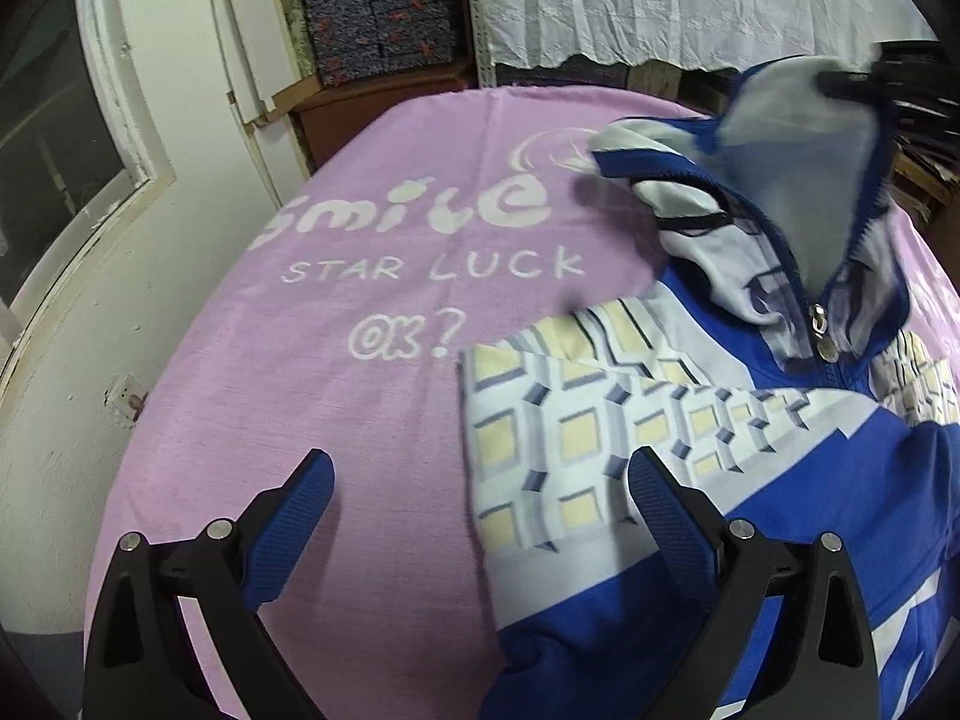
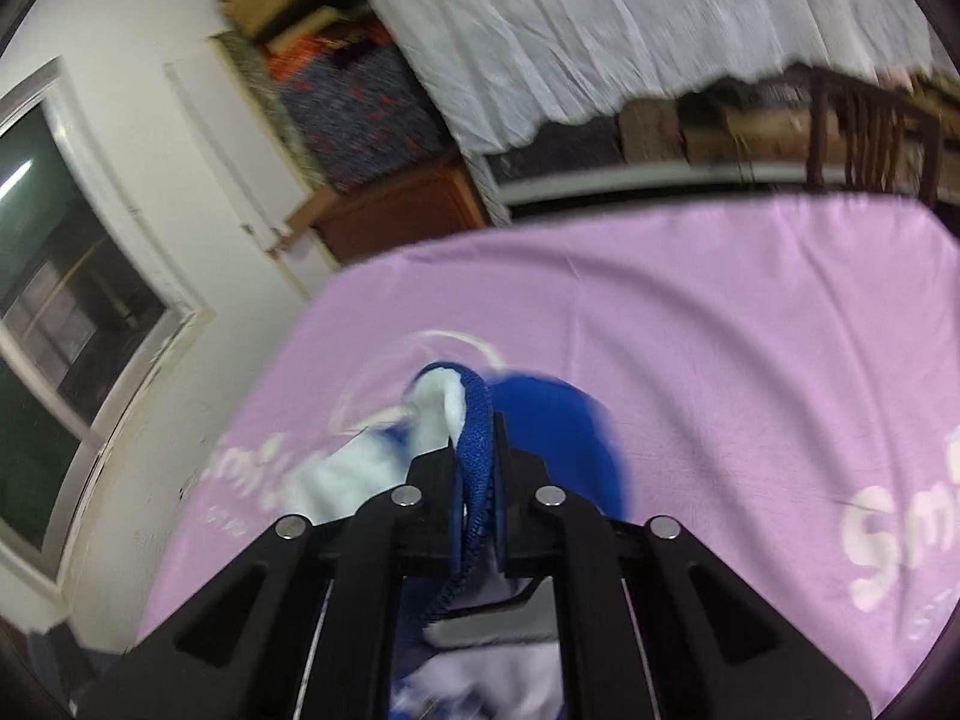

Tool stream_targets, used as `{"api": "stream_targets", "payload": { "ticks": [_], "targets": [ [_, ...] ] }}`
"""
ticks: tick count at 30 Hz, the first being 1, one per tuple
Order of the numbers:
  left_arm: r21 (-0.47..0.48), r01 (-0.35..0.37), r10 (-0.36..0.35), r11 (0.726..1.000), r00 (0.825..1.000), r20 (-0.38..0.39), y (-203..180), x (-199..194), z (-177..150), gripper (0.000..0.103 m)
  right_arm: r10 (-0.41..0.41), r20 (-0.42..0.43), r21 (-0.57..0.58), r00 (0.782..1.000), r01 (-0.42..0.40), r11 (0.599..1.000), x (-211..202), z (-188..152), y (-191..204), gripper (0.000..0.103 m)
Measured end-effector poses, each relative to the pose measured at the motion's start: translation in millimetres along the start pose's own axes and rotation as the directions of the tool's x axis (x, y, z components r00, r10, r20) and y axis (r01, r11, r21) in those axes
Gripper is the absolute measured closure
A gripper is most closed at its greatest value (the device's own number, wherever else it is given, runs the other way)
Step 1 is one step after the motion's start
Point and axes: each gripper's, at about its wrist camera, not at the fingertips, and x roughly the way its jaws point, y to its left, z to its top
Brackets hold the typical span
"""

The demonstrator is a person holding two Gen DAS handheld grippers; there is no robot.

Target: Fold large clothes

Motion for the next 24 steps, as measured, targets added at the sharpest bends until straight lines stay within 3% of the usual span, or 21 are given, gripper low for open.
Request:
{"api": "stream_targets", "payload": {
  "ticks": [7,13,20,24],
  "targets": [
    [-0.047,-0.037,0.04,0.998,0.997,0.066,13.6,-15.4,1.2,0.004,0.02,0.031,-0.149,0.999,-0.015,0.989,-73.2,-34.8,62.1,0.097],
    [-0.109,-0.015,0.028,0.994,0.993,0.114,30.7,-32.9,-1.5,0.004,0.04,0.038,-0.206,0.999,-0.031,0.978,-128.6,-97.2,94.3,0.097],
    [-0.134,0.016,0.007,0.991,0.985,0.173,37.5,-52.4,-10.3,0.004,0.035,-0.008,-0.222,0.999,-0.035,0.974,-165.4,-184.5,92.0,0.097],
    [-0.105,0.099,-0.078,0.989,0.979,0.191,27.2,-61.9,-15.2,0.004,0.01,-0.082,-0.211,0.997,-0.028,0.977,-161.1,-234.5,79.4,0.095]
  ]
}}
